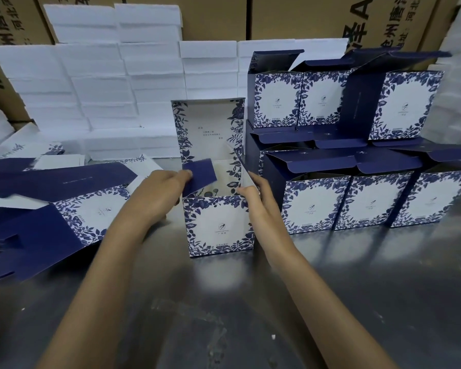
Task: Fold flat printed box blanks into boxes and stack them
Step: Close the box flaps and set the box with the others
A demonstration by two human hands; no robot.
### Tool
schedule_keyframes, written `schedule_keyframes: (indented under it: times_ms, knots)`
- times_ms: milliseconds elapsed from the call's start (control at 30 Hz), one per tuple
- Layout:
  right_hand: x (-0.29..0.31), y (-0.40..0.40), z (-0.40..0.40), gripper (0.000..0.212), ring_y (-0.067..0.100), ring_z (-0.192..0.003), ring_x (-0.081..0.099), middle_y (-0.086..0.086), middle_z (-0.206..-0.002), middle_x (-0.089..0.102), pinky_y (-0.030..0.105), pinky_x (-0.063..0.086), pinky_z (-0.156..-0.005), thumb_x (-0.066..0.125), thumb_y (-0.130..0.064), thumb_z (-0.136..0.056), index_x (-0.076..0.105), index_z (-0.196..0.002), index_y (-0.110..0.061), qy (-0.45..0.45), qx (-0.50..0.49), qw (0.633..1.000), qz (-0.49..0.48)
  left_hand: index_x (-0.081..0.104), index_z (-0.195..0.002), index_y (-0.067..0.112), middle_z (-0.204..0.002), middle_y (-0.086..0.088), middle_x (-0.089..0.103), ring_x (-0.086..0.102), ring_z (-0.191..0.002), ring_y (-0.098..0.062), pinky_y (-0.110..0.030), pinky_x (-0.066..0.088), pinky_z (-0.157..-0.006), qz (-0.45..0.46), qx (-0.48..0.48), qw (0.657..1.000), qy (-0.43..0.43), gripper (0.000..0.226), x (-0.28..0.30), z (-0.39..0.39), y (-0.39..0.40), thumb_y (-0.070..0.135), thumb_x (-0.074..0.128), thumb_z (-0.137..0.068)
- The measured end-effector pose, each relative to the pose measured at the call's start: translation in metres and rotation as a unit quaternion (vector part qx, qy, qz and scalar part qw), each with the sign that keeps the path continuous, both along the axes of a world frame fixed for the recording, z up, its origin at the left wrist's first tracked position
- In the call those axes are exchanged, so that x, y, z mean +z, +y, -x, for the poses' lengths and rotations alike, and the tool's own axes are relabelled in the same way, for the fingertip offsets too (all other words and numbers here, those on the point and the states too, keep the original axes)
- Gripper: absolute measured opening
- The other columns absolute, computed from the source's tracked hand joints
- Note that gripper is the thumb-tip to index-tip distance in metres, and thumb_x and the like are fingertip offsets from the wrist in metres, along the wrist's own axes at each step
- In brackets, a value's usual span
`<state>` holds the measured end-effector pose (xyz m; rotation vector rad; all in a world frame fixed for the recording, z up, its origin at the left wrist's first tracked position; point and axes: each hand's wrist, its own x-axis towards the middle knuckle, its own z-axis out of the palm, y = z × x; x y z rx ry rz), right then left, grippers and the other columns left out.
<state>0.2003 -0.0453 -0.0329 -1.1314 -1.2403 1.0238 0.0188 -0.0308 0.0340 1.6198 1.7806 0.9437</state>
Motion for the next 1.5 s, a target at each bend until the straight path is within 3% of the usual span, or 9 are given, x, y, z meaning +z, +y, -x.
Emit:
schedule_keyframes:
  times_ms: [367, 600, 800, 900, 1033, 1200, 1333, 1400, 1500]
  knots:
    - [0.003, 0.000, -0.003, 0.035, -0.007, -0.095, 0.064, -0.034, -0.098, 0.067, 0.035, 0.051, -0.093, 0.051, -0.056, -0.077, 0.054, -0.112, -0.060, -0.004, 0.017, 1.000, 0.006, 0.042, -0.069, 0.011, -0.059, -0.003, 0.043, 0.038, -0.050, -0.022, -0.027, 0.037, -0.054, 0.026, -0.055, 0.995, 0.077, 0.047, 0.008, 0.011, 0.027, 0.045, 0.049, -0.101]
    - [0.006, -0.002, -0.006, 0.025, -0.008, -0.098, 0.063, -0.029, -0.102, 0.068, 0.030, 0.048, -0.090, 0.050, -0.052, -0.083, 0.058, -0.105, -0.062, -0.006, 0.021, 1.000, 0.010, 0.041, -0.068, 0.014, -0.049, 0.001, 0.030, 0.025, -0.044, -0.017, -0.025, 0.026, -0.051, -0.027, -0.002, 0.998, -0.049, 0.030, -0.006, 0.003, 0.036, 0.019, 0.051, -0.096]
    - [0.009, -0.008, -0.004, 0.024, -0.019, -0.095, 0.061, -0.036, -0.105, 0.067, 0.007, 0.045, -0.076, 0.055, -0.049, -0.096, 0.058, -0.118, -0.056, -0.060, 0.039, 0.997, -0.006, 0.046, -0.066, 0.015, -0.065, -0.004, 0.055, 0.053, -0.043, -0.008, -0.017, 0.039, -0.039, -0.113, 0.069, 0.980, -0.146, 0.033, -0.017, 0.008, 0.037, 0.023, 0.061, -0.094]
    - [0.013, -0.011, -0.006, 0.016, -0.025, -0.096, 0.057, -0.046, -0.103, 0.063, -0.003, 0.041, -0.069, 0.058, -0.058, -0.093, 0.057, -0.108, -0.065, -0.082, 0.046, 0.996, 0.002, 0.050, -0.073, 0.013, -0.076, -0.006, 0.059, 0.058, -0.064, -0.008, -0.019, 0.044, -0.057, -0.150, 0.071, 0.966, -0.200, 0.028, -0.025, 0.004, 0.034, 0.024, 0.061, -0.097]
    - [0.016, -0.009, -0.014, 0.061, -0.024, -0.106, 0.055, -0.046, -0.119, 0.057, 0.009, 0.042, -0.089, 0.046, -0.100, -0.064, 0.053, -0.119, -0.074, -0.093, 0.087, 0.991, 0.051, 0.057, -0.082, 0.021, -0.085, 0.006, 0.063, 0.058, -0.078, -0.010, -0.022, 0.048, -0.068, -0.167, 0.070, 0.933, -0.312, 0.015, -0.030, -0.001, 0.026, 0.024, 0.068, -0.092]
    - [0.019, -0.009, -0.019, 0.052, 0.012, -0.121, 0.063, -0.024, -0.122, 0.069, 0.048, 0.044, -0.111, 0.047, -0.100, -0.061, 0.067, -0.092, -0.064, -0.083, 0.089, 0.989, 0.087, 0.064, -0.087, 0.025, -0.078, 0.024, 0.070, 0.063, -0.070, 0.006, -0.010, 0.046, -0.059, -0.148, 0.032, 0.903, -0.402, 0.010, -0.034, -0.003, 0.018, 0.017, 0.068, -0.088]
    - [0.025, -0.011, -0.024, 0.059, 0.014, -0.067, 0.066, -0.014, -0.061, 0.059, 0.041, 0.062, -0.073, 0.060, -0.081, -0.071, 0.064, -0.082, -0.022, -0.133, 0.065, 0.987, 0.058, 0.061, -0.089, 0.023, -0.087, 0.020, 0.065, 0.059, -0.067, 0.015, -0.002, 0.040, -0.057, -0.174, 0.027, 0.897, -0.405, 0.013, -0.039, -0.004, 0.014, 0.010, 0.065, -0.089]
    - [0.035, -0.012, -0.025, 0.059, 0.015, -0.045, 0.048, -0.009, -0.049, 0.043, 0.026, 0.045, -0.044, 0.059, -0.075, -0.079, 0.063, -0.077, -0.016, -0.167, 0.089, 0.979, 0.071, 0.062, -0.091, 0.023, -0.091, 0.016, 0.064, 0.059, -0.069, 0.014, -0.003, 0.041, -0.059, -0.177, 0.021, 0.896, -0.407, 0.013, -0.040, -0.003, 0.013, 0.010, 0.065, -0.089]
    - [0.050, -0.011, -0.024, 0.051, 0.014, -0.047, 0.022, -0.008, -0.051, 0.024, 0.021, 0.020, -0.039, 0.062, -0.059, -0.092, 0.044, -0.065, -0.019, -0.213, 0.117, 0.966, 0.093, 0.062, -0.089, 0.024, -0.091, 0.015, 0.064, 0.058, -0.068, 0.016, -0.003, 0.041, -0.059, -0.172, 0.015, 0.899, -0.402, 0.015, -0.040, -0.002, 0.014, 0.009, 0.065, -0.089]
